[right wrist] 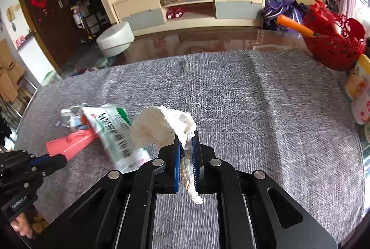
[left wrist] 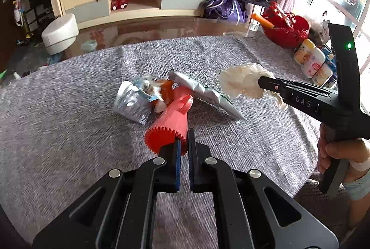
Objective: Collect trash
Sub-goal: 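Grasp the red cone piece with the left tool while the right tool grasps the white tissue, then carry the red cone and white tissue in both tools over the bin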
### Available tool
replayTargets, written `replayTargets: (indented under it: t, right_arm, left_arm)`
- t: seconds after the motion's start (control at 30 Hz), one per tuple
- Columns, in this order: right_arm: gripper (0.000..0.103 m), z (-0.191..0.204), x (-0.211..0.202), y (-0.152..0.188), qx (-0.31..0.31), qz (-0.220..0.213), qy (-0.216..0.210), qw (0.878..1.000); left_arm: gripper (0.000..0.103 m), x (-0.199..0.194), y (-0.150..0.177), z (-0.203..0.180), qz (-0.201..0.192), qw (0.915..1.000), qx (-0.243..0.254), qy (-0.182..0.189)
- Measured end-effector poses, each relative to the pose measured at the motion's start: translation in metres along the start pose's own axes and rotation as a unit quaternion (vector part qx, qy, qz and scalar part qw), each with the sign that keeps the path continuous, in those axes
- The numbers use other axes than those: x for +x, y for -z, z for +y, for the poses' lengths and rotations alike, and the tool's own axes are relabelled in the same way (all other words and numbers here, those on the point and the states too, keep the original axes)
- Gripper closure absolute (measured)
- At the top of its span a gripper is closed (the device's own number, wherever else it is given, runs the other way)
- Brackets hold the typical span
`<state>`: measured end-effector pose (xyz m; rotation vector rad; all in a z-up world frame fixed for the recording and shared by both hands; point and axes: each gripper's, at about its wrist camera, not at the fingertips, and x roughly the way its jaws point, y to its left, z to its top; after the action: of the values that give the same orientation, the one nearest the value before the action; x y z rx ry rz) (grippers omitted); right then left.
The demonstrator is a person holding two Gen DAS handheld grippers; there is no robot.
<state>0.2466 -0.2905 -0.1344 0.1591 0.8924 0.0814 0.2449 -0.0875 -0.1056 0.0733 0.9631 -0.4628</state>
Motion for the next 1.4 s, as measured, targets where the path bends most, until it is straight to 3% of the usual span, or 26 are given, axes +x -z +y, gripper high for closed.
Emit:
replayTargets:
  t: [0.43, 0.77, 1.07, 1.4]
  right_arm:
    - [0.093, 0.023, -0.096, 0.032, -0.009, -0.047, -0.02, 0.999]
    - [0.093, 0.043, -0.154, 0.082, -0.023, -0.056, -0.016, 0.998]
    - [0.093, 0.053, -0.159, 0.152, -0.037, -0.021, -0.043, 0.998]
    - [0.093, 0.061, -0.132, 0.214, -0.031, 0.034, -0.036, 0.998]
  left_arm:
    - [0.099, -0.1, 0.041, -0.032, -0.055, 0.9983, 0.01, -0.018]
    - [0.099, -0.158, 0.102, -0.045, -0.078, 0.9967, 0.001, -0.021]
    - [0.099, -0.17, 0.163, -0.061, -0.064, 0.9978, 0.007, -0.011]
    - [0.099, -0.128, 0.222, -0.067, 0.0, 1.0, -0.002, 0.007]
